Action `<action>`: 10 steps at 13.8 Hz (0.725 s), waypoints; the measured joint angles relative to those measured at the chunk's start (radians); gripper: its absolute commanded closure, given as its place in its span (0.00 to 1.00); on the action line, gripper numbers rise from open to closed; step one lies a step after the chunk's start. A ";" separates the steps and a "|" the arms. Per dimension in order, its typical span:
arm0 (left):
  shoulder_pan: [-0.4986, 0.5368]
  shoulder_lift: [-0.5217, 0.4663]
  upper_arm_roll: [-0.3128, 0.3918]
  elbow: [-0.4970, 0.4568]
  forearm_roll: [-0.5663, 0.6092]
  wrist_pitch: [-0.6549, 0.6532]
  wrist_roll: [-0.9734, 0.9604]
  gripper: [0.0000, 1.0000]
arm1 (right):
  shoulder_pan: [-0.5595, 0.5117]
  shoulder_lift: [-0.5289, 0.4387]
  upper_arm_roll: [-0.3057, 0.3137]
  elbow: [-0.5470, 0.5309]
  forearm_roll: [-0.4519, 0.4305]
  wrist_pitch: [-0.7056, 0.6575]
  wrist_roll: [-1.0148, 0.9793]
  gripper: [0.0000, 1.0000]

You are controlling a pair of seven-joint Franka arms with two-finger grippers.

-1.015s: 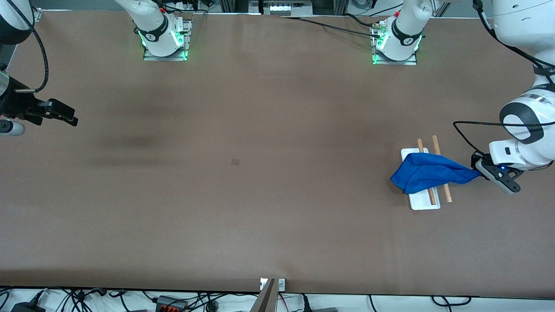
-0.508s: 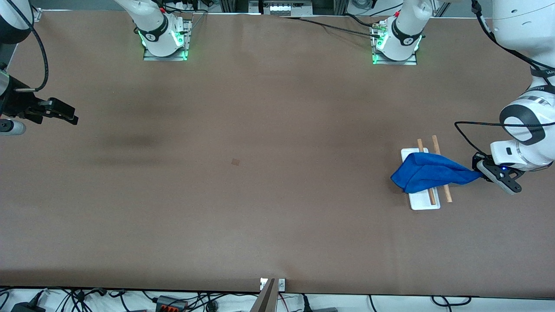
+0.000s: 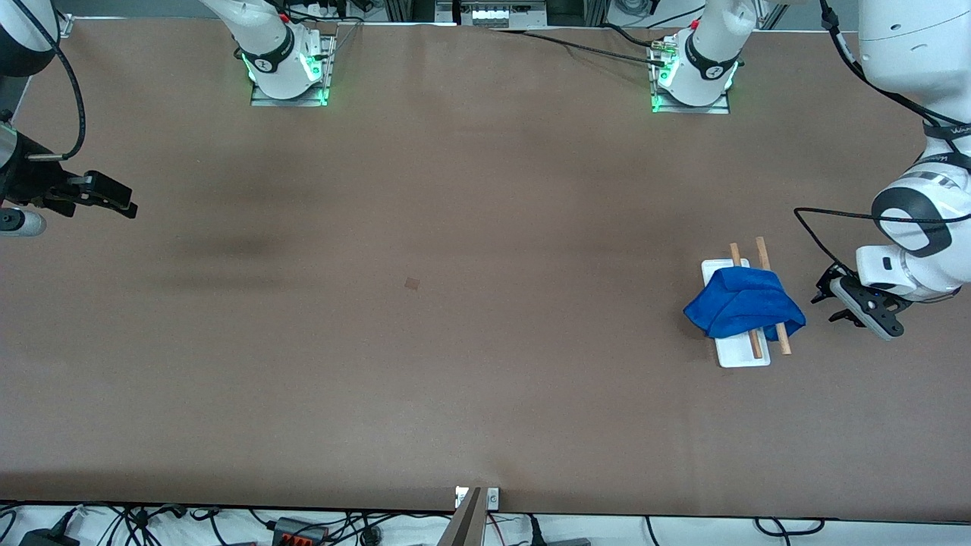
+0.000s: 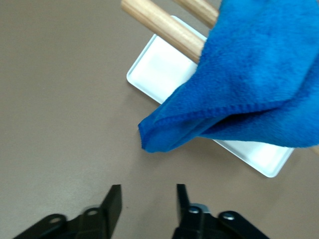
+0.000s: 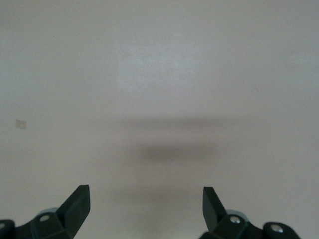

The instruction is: Pass towel and hang on rack

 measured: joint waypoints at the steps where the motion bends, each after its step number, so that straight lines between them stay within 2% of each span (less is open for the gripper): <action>1: 0.000 0.000 0.013 0.018 0.000 -0.036 0.004 0.00 | 0.000 0.000 0.000 0.000 0.000 0.000 0.000 0.00; 5: -0.002 -0.004 0.068 0.113 0.000 -0.173 0.013 0.00 | 0.000 0.000 0.000 0.000 0.000 0.000 0.000 0.00; 10: -0.008 -0.006 0.099 0.233 0.000 -0.343 -0.013 0.00 | 0.000 0.000 0.000 0.000 0.000 0.000 0.000 0.00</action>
